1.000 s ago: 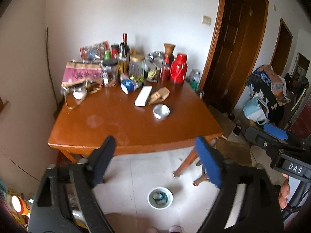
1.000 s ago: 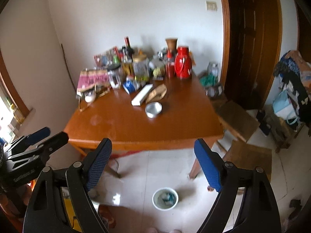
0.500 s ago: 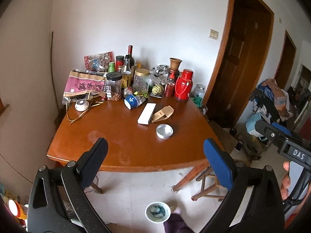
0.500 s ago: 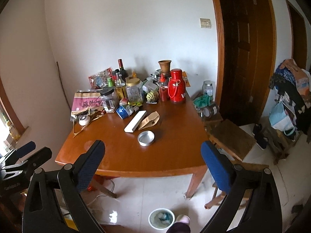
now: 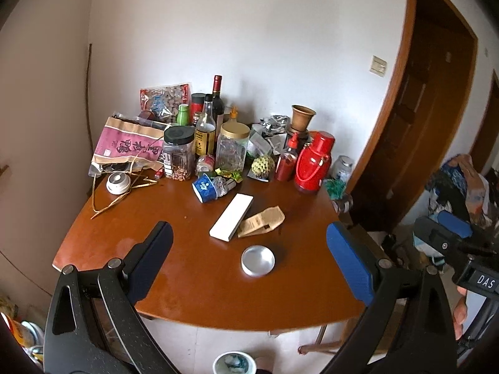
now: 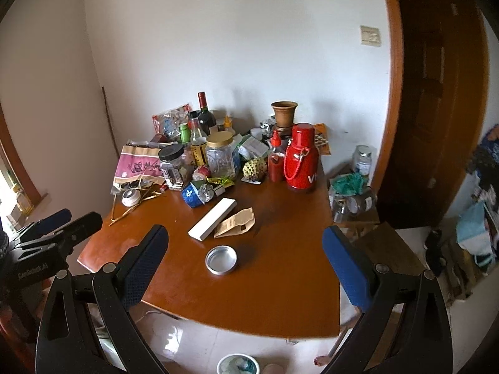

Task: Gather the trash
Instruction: 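Move both tools back up toward the table, then grasp the white box with the left gripper while the right gripper grasps the paper wrapper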

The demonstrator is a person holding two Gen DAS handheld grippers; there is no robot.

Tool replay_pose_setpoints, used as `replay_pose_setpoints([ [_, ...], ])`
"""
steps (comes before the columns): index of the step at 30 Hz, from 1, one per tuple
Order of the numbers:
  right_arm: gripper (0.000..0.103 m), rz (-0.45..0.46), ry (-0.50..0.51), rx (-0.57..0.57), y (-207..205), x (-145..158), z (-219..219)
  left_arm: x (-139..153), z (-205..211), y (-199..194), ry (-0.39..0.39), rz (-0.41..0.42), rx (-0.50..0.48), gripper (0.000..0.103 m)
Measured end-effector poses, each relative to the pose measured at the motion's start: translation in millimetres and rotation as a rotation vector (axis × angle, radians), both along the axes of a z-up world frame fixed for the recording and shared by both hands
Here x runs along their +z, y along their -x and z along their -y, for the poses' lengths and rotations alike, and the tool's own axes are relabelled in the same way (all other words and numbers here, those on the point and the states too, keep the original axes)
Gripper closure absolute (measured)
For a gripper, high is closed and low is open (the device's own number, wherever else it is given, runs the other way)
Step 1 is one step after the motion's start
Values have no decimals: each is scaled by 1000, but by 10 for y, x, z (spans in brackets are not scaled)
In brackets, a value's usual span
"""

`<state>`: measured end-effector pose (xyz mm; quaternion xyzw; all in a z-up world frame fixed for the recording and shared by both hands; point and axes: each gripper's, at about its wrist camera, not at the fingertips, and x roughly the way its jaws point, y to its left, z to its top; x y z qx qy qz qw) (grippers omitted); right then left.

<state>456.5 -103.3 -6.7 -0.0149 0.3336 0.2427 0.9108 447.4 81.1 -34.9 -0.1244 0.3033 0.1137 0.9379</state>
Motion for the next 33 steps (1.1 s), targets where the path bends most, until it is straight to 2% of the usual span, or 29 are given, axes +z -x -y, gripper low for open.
replay_pose_setpoints([
  [5, 5, -43, -9, 31, -362, -117, 21, -153, 2, -300, 1, -54, 34, 4],
  [11, 5, -139, -17, 38, -720, -358, -99, -485, -201, -640, 30, -147, 40, 4],
  [17, 5, -221, -21, -14, -1025, -654, -345, -806, -526, -1023, 43, -214, -38, 4],
  [21, 5, -331, -69, -78, -1260, -958, -529, -1023, -784, -1369, 35, -276, -133, 4],
  [27, 5, -520, -132, -154, -1679, -1624, -847, -1364, -1170, -1810, 53, -346, -238, 4],
  [33, 5, -637, -168, -216, -1989, -2199, -969, -1791, -1294, -2106, 57, -425, -307, 5],
])
